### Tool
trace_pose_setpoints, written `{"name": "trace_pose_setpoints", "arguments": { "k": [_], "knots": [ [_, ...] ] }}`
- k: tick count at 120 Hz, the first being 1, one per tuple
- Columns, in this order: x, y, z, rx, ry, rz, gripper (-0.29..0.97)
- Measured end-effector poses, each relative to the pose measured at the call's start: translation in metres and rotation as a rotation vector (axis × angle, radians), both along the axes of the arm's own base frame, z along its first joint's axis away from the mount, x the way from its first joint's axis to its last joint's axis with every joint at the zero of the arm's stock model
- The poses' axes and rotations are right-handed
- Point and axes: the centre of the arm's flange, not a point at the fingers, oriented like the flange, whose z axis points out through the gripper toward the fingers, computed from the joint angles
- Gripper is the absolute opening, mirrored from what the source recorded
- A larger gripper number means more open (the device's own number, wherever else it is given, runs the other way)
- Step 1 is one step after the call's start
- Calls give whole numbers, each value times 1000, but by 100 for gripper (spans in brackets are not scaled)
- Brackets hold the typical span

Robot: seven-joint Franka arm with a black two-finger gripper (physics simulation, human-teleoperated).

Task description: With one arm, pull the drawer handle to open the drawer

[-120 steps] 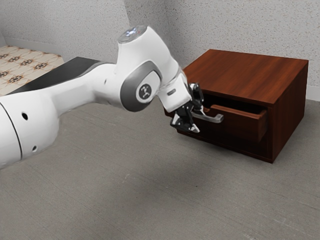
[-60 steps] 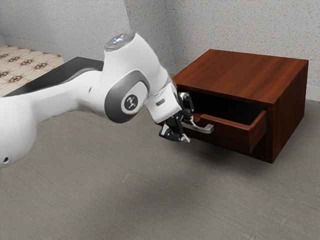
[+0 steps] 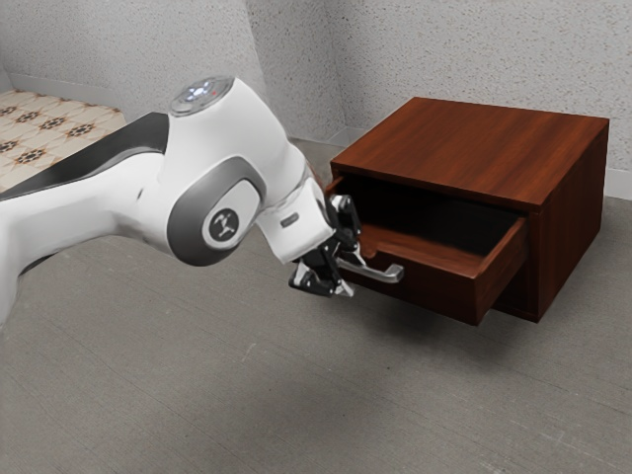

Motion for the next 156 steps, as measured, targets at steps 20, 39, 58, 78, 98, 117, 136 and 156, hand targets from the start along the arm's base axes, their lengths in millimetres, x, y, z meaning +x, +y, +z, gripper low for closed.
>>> {"name": "trace_pose_setpoints", "arguments": {
  "k": [20,39,58,78,98,117,136,156],
  "knots": [
    [-12,0,-1,2,-1,7,21],
    [-24,0,0,6,-3,15,20],
    [-35,2,-4,9,3,23,22],
    [-49,2,-1,13,-1,28,20],
    [-60,2,-2,21,-13,33,14],
    [-62,3,1,22,-30,41,6],
    [-62,3,6,19,-48,49,0],
    [-64,2,10,12,-54,52,6]
  ]
}}
